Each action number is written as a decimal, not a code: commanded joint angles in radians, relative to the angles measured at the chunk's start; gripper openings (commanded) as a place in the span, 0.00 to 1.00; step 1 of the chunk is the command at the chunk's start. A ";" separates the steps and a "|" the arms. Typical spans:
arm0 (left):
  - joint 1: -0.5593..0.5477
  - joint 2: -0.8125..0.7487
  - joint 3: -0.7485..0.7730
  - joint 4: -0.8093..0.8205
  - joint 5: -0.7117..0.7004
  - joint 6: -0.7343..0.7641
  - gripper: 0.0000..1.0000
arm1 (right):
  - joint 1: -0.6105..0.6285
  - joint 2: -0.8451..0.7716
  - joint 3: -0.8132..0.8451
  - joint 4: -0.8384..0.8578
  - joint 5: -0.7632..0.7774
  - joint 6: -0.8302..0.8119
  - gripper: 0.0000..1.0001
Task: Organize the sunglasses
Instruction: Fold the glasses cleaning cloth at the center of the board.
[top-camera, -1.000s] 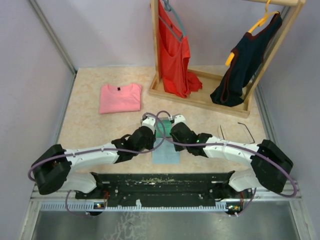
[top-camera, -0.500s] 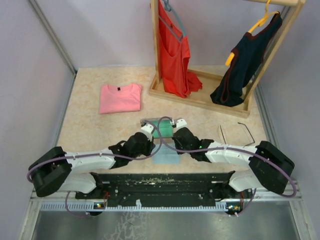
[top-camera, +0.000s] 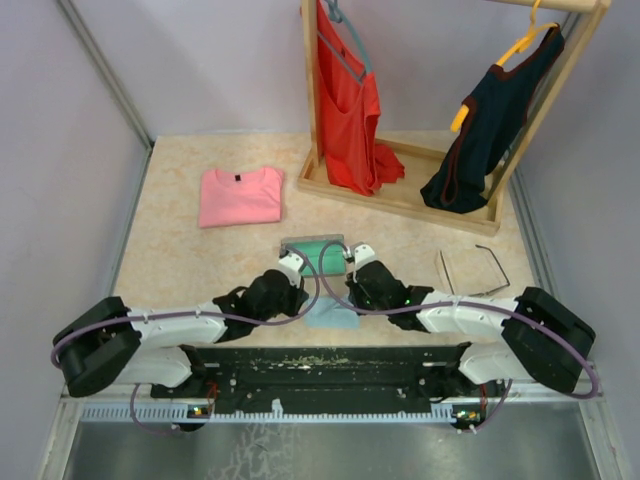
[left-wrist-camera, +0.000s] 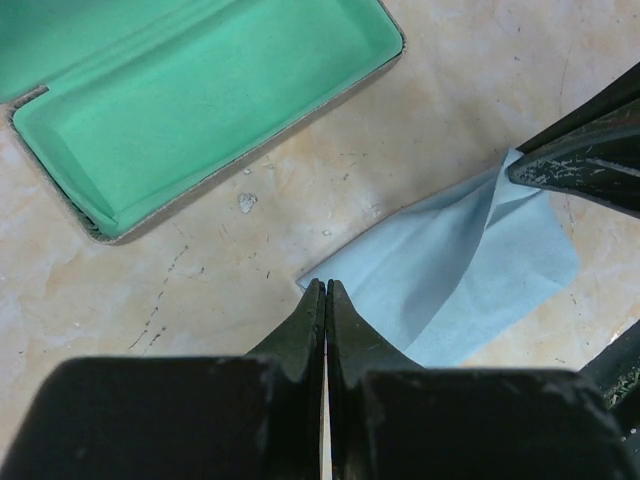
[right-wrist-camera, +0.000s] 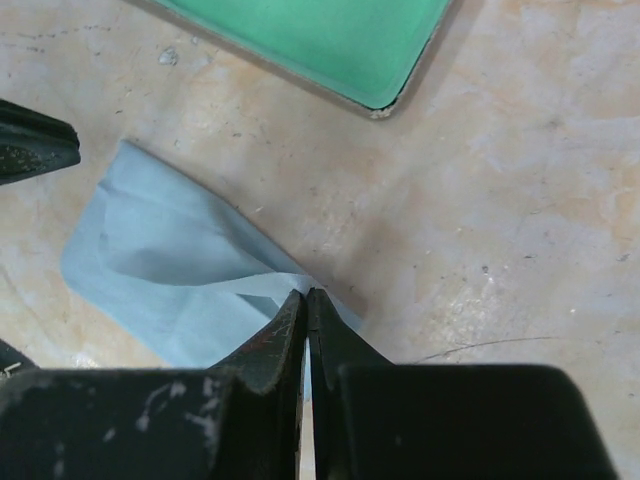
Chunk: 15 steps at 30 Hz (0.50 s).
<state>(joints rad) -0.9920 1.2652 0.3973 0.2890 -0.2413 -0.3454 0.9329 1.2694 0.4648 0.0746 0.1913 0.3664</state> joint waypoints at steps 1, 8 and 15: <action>0.006 -0.031 -0.012 0.018 0.004 -0.037 0.00 | -0.002 0.011 0.044 0.024 -0.085 -0.019 0.03; 0.022 -0.076 -0.014 -0.033 0.003 -0.115 0.00 | 0.012 -0.017 0.047 -0.011 -0.116 -0.029 0.03; 0.033 -0.078 -0.014 -0.058 0.024 -0.136 0.00 | 0.036 -0.028 0.043 -0.048 -0.124 -0.046 0.03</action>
<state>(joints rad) -0.9672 1.2015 0.3920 0.2451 -0.2382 -0.4541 0.9459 1.2762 0.4660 0.0257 0.0845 0.3424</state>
